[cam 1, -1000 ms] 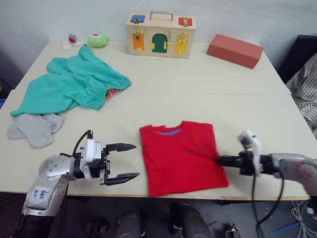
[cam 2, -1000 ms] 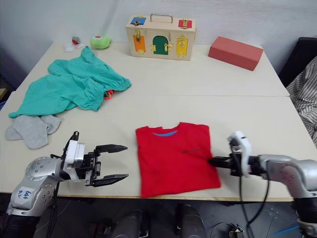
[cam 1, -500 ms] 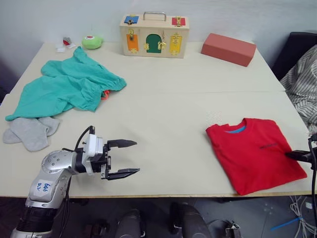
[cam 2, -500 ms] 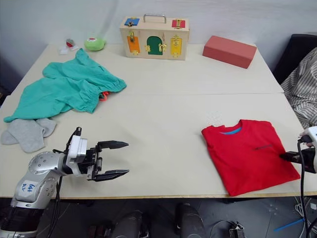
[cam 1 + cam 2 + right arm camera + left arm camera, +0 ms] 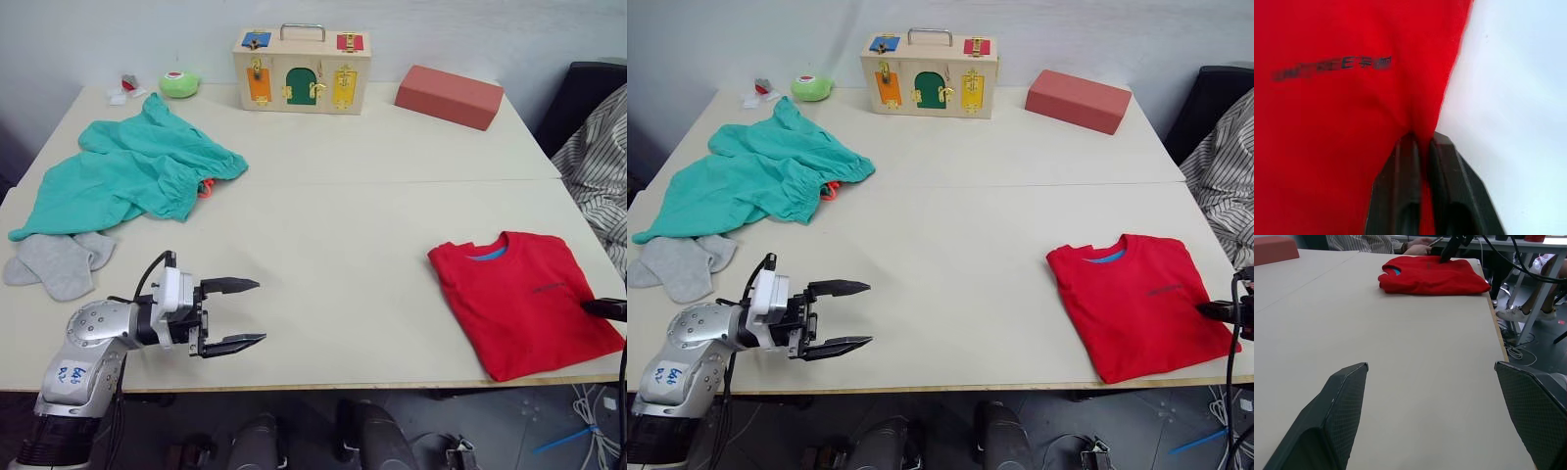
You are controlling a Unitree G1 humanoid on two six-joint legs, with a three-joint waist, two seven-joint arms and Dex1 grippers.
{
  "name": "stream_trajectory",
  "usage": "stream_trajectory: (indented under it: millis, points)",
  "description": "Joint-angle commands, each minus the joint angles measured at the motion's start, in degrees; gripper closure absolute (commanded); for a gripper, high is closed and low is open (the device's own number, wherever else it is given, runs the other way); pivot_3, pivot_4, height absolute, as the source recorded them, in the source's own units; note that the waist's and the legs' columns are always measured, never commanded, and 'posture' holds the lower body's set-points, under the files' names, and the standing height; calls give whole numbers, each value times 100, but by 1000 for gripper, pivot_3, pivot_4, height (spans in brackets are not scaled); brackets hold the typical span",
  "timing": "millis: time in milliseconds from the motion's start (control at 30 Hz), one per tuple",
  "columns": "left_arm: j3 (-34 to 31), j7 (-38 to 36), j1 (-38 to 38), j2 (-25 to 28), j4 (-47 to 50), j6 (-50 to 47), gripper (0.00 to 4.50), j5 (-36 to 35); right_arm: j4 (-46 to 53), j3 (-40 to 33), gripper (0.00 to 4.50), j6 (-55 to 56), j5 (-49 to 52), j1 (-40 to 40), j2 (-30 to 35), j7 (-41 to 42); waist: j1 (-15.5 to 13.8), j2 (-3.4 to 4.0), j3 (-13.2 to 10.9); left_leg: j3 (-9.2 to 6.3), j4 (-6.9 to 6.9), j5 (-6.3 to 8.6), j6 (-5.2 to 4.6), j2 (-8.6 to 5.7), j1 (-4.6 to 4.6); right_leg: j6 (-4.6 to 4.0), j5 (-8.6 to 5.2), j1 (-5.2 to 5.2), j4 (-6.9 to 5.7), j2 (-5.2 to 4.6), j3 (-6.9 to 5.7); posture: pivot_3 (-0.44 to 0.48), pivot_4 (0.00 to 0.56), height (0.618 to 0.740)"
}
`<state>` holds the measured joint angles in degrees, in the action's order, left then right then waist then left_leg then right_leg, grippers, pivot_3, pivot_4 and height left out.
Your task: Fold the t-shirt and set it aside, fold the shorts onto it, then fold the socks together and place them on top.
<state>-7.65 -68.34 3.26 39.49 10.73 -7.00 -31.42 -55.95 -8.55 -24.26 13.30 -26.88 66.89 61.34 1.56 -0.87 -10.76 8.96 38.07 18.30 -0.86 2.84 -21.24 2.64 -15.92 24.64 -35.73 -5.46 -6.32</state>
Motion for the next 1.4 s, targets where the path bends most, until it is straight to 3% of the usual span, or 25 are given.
stream_trajectory:
  millis: [33,133,300,500,633,867,1033,1233,1400]
  points:
    - [-213,51,-68,130,22,-120,167,-86,521,-512,2831,616,120,367,19,-182,-3,1,-1,0,0,0,1,0,-1,0,0,0,0,0,0,0,150,740]
    - [-349,168,74,155,-229,-217,0,-75,1425,-1065,1774,1098,358,850,-76,-323,-3,7,-4,1,-1,1,2,0,0,0,0,1,0,0,1,0,150,740]
    - [-571,97,354,310,-914,47,0,134,3533,-1831,56,1816,814,1010,-1032,-1150,50,8,-4,9,-2,6,23,6,8,3,2,2,-11,7,10,0,150,740]
    - [-1086,136,232,575,-1793,505,0,341,6202,-1280,19,1753,836,1768,-2101,-1585,-14,9,-5,5,-22,-8,28,17,-4,-11,-7,28,-17,15,6,0,150,740]
    - [-1747,482,-219,596,-2137,731,0,390,7094,-581,19,2347,240,2213,-2776,-1938,-4,8,-5,7,-21,-4,18,2,-17,-10,-7,39,-14,-1,7,0,150,740]
    - [-3409,1459,-1930,193,-2047,559,0,160,7396,322,19,3568,-102,3010,-3250,-1547,47,-6,-3,19,-21,13,2,6,-11,-6,-9,40,-11,0,18,0,150,740]
    - [-3997,1993,-2506,-19,-2005,294,0,92,7432,419,19,3630,-23,3212,-3395,-1642,-20,-36,1,13,-18,41,-4,6,-1,-6,-10,31,-13,-4,14,0,150,740]
    - [-3860,2665,-2180,91,-1408,-148,0,196,8033,770,19,2845,433,2744,-3612,-1744,-35,-41,4,-17,-14,40,-1,16,10,-28,-8,-6,12,-8,-6,0,150,740]
    - [-2885,3022,-780,817,-1676,-507,0,832,8263,931,19,2282,865,2224,-3672,-1697,-102,-44,6,-32,-14,36,9,15,1,-37,-6,4,-9,-8,-23,0,150,740]
